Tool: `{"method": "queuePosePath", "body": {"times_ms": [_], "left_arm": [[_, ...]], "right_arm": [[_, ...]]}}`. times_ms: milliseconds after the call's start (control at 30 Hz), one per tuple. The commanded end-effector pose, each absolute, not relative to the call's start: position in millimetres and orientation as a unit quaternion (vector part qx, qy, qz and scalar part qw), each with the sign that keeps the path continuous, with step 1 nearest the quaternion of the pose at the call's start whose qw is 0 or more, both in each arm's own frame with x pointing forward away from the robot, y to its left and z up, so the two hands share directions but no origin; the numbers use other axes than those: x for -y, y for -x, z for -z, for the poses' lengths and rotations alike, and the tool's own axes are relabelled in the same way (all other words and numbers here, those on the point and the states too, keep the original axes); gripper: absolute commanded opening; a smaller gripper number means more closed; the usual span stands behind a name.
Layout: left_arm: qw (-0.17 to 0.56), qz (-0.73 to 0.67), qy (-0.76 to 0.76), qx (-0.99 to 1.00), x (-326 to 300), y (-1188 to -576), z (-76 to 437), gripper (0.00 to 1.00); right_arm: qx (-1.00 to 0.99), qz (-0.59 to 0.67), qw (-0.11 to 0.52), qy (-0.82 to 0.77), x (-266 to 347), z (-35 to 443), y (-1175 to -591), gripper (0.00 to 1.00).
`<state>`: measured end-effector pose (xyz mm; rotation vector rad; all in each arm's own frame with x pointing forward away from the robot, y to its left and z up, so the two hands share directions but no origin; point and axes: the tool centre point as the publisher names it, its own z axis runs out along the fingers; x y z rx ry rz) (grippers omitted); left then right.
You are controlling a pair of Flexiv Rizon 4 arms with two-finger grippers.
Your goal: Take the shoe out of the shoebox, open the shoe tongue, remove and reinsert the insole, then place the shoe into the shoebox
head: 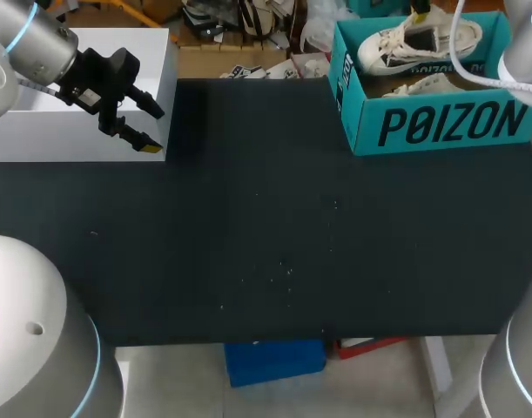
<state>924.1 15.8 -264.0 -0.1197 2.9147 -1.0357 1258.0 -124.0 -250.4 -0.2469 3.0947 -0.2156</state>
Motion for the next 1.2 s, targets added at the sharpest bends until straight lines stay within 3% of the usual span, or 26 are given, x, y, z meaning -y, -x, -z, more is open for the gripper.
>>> {"method": "queuePosePath", "body": {"times_ms": [33,1200], "left_arm": [[0.023,0.333,0.039,-0.942,-16,-924,264,1.0],[0.023,0.333,0.039,-0.942,-16,-924,264,1.0]], "right_arm": [[-0.979,0.08,-0.175,0.061,124,263,-1274,0.0],[-0.967,0.071,-0.239,0.051,137,315,-1269,0.0]]}}
